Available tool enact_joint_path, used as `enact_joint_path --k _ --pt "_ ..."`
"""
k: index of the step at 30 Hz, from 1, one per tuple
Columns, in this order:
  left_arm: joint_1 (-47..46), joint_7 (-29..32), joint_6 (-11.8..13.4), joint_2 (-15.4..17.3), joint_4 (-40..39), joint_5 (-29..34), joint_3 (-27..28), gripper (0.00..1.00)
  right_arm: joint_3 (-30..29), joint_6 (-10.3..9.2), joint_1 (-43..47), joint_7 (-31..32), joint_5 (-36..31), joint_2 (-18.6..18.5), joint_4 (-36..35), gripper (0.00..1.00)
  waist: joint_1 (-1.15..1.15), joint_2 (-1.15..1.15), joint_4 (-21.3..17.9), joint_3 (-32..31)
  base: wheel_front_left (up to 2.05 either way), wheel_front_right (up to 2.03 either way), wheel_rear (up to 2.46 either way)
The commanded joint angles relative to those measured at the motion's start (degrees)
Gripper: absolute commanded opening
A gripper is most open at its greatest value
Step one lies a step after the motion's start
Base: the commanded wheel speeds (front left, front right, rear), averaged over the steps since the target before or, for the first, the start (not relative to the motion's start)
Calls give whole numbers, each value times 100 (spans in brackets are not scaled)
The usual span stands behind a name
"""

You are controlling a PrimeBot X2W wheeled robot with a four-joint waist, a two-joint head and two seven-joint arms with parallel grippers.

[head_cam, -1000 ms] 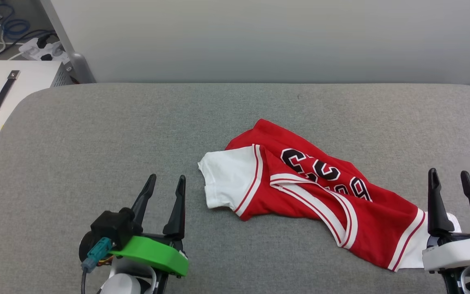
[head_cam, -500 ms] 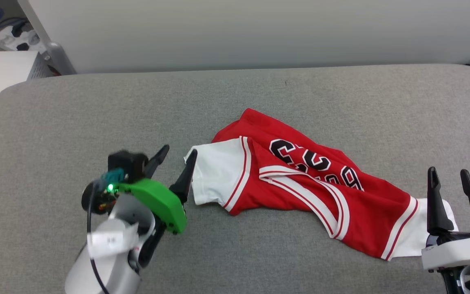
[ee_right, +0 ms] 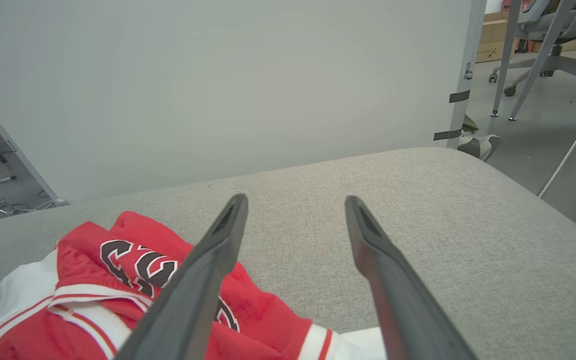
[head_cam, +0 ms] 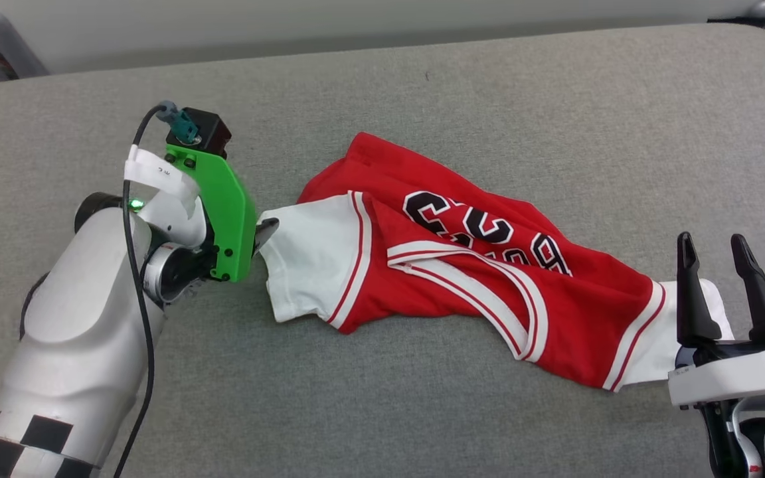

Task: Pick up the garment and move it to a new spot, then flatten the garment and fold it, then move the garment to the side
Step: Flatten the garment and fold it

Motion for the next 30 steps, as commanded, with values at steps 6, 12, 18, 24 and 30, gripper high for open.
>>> enact_joint_path --k 6,12,18,24,30 --pt "-343 73 -15 202 512 73 -205 100 35 -4 -171 -100 -33 54 115 100 0 0 -373 397 0 0 0" --pt "-513 -77 -6 271 1052 310 -365 100 61 -4 -237 -148 -30 77 193 100 0 0 -443 509 0 0 0" --pt "-579 -261 -13 112 1255 105 -489 100 50 -4 -279 -171 -39 94 270 100 0 0 -454 597 0 0 0" --pt "-578 -34 -15 156 1279 -145 -956 36 66 -4 -337 -190 -59 106 326 100 0 0 -459 673 0 0 0" --pt "-630 -316 -16 246 1262 -452 -1066 0 14 -4 -355 -189 -88 110 394 100 0 0 -380 629 0 0 0"
